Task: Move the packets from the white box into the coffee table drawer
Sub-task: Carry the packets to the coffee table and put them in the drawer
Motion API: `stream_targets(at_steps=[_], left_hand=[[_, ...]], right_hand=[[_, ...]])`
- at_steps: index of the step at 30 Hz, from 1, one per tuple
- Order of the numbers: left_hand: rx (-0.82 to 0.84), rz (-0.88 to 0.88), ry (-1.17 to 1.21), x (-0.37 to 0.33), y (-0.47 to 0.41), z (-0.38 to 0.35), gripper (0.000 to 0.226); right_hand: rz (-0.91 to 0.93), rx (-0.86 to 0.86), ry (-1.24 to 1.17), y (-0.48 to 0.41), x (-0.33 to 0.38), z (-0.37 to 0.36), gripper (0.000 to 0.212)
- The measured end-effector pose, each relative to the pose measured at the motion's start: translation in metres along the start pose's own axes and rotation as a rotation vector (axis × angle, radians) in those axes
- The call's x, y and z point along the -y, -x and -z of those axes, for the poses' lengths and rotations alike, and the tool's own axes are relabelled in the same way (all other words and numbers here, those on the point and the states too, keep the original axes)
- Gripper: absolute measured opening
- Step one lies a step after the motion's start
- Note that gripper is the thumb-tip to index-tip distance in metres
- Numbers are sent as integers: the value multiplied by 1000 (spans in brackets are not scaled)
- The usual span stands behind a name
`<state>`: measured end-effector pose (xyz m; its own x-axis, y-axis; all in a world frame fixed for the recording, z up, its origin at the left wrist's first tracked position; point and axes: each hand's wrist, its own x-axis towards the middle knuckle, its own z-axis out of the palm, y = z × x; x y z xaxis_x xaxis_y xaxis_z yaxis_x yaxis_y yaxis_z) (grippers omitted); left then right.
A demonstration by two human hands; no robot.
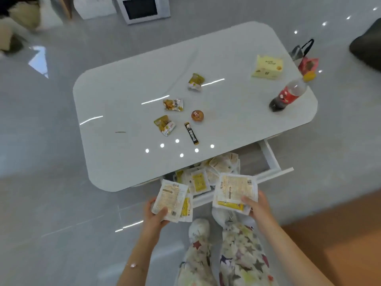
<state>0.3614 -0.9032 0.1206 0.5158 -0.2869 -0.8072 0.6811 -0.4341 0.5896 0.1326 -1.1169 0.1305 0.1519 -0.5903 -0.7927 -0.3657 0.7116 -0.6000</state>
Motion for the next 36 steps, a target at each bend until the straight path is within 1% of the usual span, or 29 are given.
stream_targets(at_steps=[4,8,12,15,18,20,23,24,26,28,30,33,36], left_hand=[[-52,69,32,53,-105,-29,40],[-42,68,5,99,-191,-61,35],[-79,103,48,133,-239,-75,39],[-136,142,55,150,-259,-72,44],[-190,142,-82,159,-263,-64,41],[-176,74,-209,153,-253,-63,44],[-149,-56,-377,136,-230,-60,56],[-144,-83,-442,127,-220,-59,56],[-133,-143,-585,105,-197,-54,54],[-121,-244,-767,79,-170,-52,51],[-143,-335,-934,48,-139,-53,50],[-189,-428,-1084,1,-87,-53,52],[-262,-551,-1215,-44,-28,-50,53]], right_hand=[[-38,5,66,-118,-38,-30,40],[-65,53,130,-218,-73,-53,45],[-111,49,210,-280,-98,-68,48],[-91,30,272,-297,-107,-75,45],[-18,-36,440,-294,-105,-79,41],[12,-43,503,-287,-100,-79,45],[27,-8,582,-262,-80,-81,59],[40,10,592,-250,-69,-83,63],[86,58,629,-221,-45,-84,63],[167,127,736,-190,-17,-83,59],[272,181,907,-156,11,-81,61],[461,230,1199,-103,57,-77,68],[617,219,1411,-47,102,-71,71]])
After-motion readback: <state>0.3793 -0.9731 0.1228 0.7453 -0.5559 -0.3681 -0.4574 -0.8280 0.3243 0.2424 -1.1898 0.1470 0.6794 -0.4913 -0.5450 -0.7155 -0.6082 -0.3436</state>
